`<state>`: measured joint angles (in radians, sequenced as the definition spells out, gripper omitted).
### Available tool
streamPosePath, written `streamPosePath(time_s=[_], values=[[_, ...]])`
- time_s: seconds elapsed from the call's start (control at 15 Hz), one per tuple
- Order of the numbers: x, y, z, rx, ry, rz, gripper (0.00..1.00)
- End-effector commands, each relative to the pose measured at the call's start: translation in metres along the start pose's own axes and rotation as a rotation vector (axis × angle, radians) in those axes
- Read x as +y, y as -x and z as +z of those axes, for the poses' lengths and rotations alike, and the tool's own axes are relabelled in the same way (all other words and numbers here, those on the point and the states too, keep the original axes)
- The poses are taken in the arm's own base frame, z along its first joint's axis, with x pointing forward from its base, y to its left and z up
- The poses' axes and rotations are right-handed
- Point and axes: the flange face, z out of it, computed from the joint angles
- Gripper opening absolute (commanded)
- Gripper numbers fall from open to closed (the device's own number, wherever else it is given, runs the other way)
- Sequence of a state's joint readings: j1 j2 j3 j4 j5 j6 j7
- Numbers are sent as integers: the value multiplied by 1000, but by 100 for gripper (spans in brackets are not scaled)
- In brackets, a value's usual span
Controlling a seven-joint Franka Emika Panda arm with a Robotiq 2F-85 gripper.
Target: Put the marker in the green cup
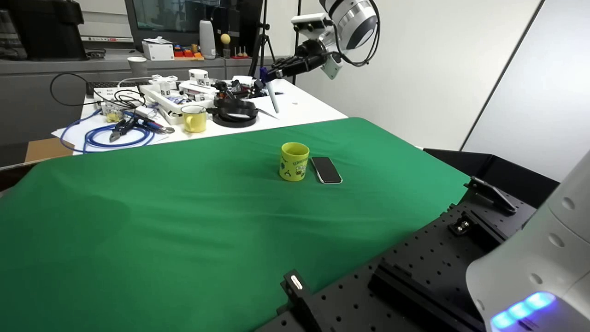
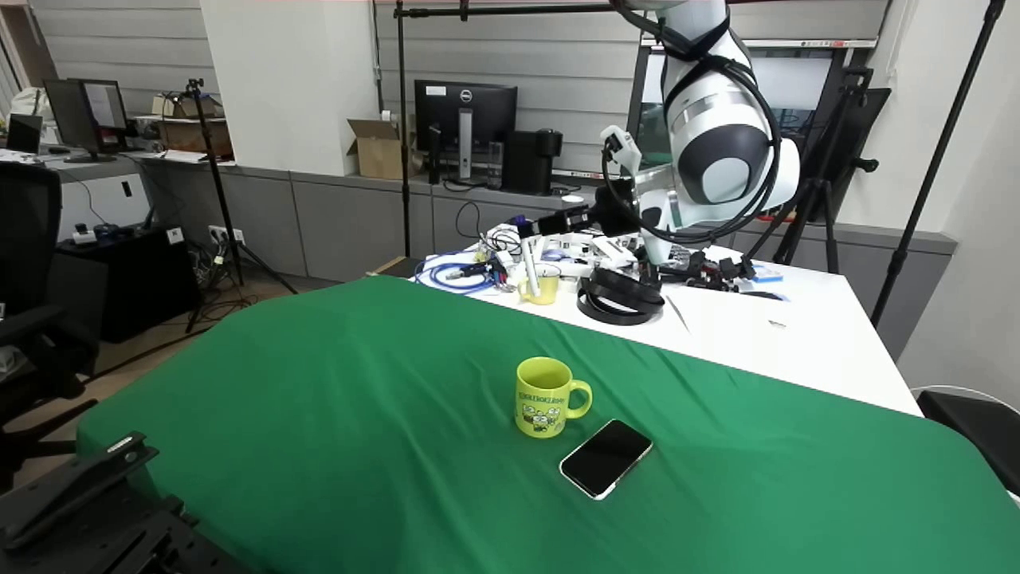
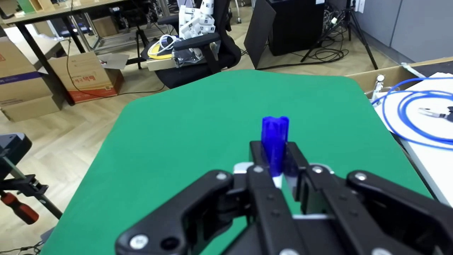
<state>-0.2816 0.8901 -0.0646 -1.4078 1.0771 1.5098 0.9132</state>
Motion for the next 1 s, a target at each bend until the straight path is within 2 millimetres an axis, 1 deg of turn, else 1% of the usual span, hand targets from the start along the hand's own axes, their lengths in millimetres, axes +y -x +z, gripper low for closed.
streamPosePath(time_s=[0.0, 0.47, 0.53, 0.73, 0.93], values=[[0, -1, -1, 1, 2, -2, 18], [1, -3, 1, 4, 5, -3, 18], [1, -3, 1, 4, 5, -3, 5], [-1, -16, -1, 3, 0, 18, 5], [-1, -36, -2, 7, -3, 48, 5]])
